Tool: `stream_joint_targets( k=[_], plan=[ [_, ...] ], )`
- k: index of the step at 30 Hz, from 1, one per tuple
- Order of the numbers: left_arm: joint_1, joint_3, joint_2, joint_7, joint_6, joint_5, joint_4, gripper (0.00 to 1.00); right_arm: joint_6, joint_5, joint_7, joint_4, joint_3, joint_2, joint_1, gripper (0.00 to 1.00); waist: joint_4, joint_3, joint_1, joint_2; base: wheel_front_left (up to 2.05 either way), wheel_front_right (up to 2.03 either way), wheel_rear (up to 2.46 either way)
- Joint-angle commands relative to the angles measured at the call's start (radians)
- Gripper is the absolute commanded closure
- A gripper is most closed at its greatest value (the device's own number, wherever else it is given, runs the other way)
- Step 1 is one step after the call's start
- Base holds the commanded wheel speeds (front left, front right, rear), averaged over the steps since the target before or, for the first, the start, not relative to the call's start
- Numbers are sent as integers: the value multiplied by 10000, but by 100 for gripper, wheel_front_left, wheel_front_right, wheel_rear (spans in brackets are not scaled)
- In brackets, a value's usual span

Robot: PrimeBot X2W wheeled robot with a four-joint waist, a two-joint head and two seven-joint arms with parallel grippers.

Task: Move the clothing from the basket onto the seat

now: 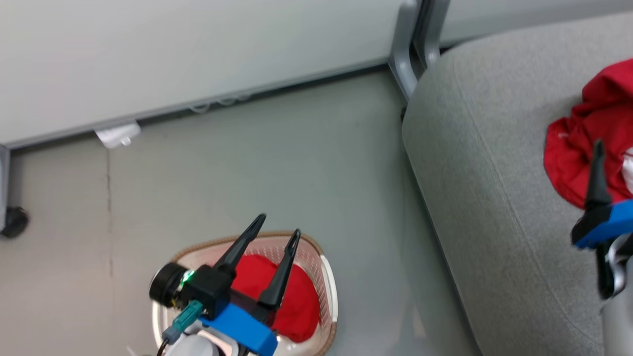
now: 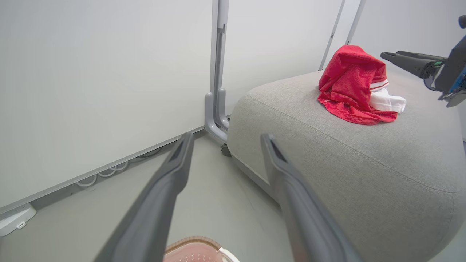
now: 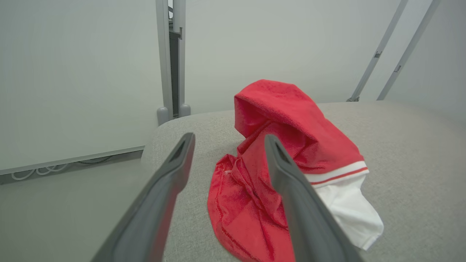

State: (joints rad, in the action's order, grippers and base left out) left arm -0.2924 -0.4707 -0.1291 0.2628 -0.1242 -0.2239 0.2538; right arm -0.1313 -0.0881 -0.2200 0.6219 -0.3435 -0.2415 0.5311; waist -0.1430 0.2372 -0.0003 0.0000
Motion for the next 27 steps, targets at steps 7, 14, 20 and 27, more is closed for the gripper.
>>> stream_joint_targets(
  k=[7, 14, 20, 27],
  plan=[
    [1188, 1113, 261, 30, 149, 41, 81, 0, 10, 538, 179, -1995, 964, 670, -2270, 0, 715, -1519, 3, 0, 0, 0, 0],
    [1777, 2176, 372, 30, 114, 77, 170, 0, 10, 514, 502, -4003, 1590, 1327, -4131, 0, 1174, -1959, 3, 0, 0, 0, 0],
    [2096, 3047, 498, 30, 183, 75, 307, 0, 10, 397, 736, -4997, 2093, 1745, -5262, 0, 1535, -2234, 3, 0, 0, 0, 0],
    [2364, 3963, 560, 30, 198, 173, 362, 0, 10, 468, 855, -5461, 2405, 1900, -5816, 0, 1692, -2370, 3, 0, 0, 0, 0]
  ],
)
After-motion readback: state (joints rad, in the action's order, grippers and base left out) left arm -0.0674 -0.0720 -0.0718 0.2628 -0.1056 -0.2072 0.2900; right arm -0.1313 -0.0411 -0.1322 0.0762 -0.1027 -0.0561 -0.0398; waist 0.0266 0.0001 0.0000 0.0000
